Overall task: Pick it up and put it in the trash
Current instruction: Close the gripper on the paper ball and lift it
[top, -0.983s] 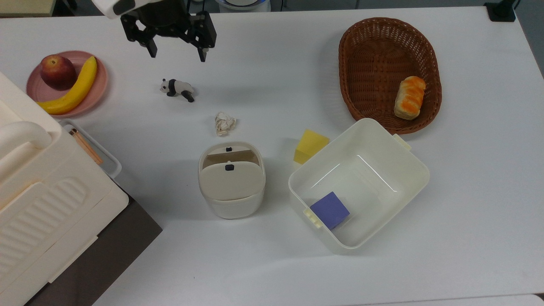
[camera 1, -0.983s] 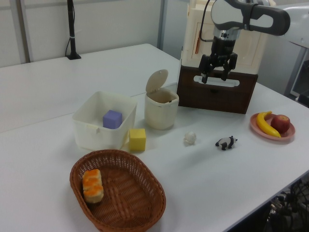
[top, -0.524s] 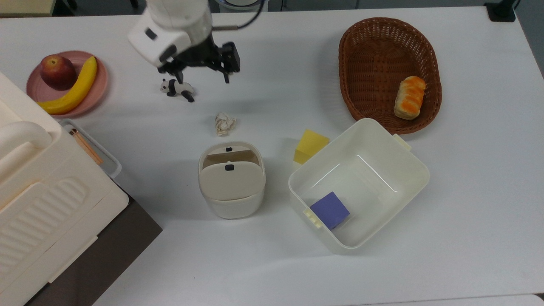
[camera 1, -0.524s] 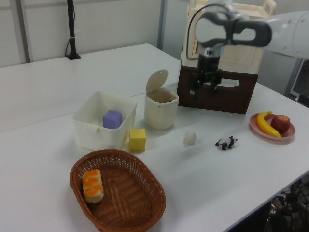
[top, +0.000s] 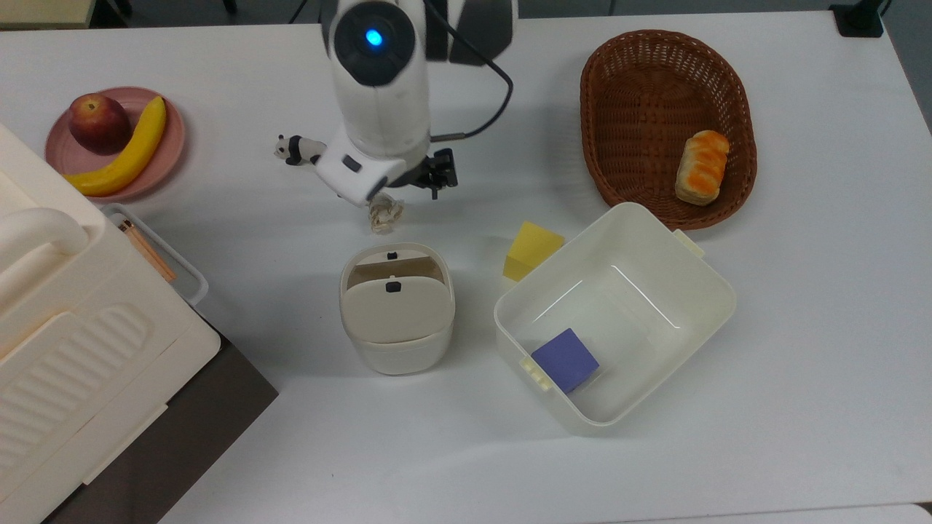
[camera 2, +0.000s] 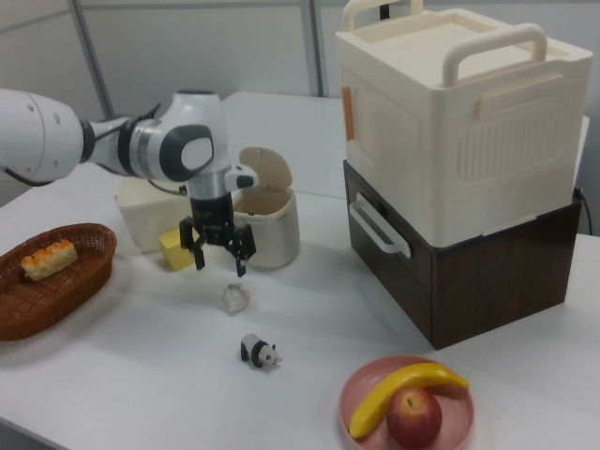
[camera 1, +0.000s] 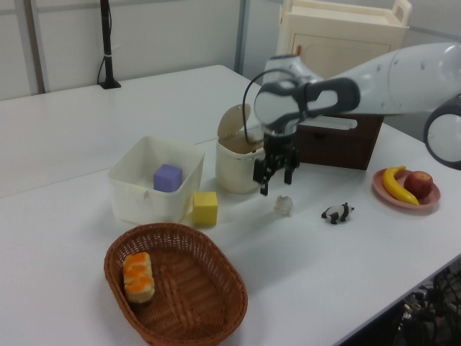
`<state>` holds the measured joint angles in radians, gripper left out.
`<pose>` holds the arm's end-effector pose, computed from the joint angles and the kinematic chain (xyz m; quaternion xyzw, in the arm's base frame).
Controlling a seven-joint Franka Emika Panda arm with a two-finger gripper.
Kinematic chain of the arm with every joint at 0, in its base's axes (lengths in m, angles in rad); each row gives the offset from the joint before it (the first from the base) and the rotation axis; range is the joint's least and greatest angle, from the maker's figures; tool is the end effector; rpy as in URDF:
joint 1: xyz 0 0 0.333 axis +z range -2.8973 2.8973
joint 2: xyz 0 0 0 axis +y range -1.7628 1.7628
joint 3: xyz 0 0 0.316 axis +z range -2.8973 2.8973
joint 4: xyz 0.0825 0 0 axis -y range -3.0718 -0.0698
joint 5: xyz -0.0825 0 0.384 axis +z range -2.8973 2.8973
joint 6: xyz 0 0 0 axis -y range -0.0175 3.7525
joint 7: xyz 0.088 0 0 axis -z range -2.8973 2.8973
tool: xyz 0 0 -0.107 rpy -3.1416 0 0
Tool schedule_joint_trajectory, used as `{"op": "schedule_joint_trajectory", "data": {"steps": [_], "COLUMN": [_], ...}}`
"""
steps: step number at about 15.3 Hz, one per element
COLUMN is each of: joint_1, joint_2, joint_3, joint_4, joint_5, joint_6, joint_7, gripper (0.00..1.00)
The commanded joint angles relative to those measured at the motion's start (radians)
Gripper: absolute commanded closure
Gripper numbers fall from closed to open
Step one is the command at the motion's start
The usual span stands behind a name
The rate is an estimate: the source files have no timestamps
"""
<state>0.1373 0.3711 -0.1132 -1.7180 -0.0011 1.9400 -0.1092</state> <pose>0.6366 0.0213 0.3615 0.9947 0.0689 -0.0741 0.0181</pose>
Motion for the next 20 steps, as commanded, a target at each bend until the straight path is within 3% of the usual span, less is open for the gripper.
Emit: {"op": "schedule_joint_trajectory", "data": {"steps": [1,3,5,8,12,14,20], "joint_1": [0.036,0.039,0.039,0.039,0.036,0.031,0.027], "joint_2": [0.025,0.038,0.046,0.046,0.036,0.026,0.002], "joint_3": [-0.009,-0.009,-0.009,-0.009,-0.008,-0.008,-0.009], "joint_4": [-0.032,-0.032,-0.034,-0.034,-0.029,-0.026,-0.025], "joint_5": [-0.03,-0.06,-0.103,-0.111,-0.109,-0.109,-0.103], "joint_6": [0.056,0.071,0.073,0.074,0.073,0.065,0.057], "joint_7": [-0.001,-0.001,-0.003,-0.01,-0.014,-0.015,-0.017], "gripper": [0.0,0.05,0.16,0.55,0.92,0.98,1.0]}}
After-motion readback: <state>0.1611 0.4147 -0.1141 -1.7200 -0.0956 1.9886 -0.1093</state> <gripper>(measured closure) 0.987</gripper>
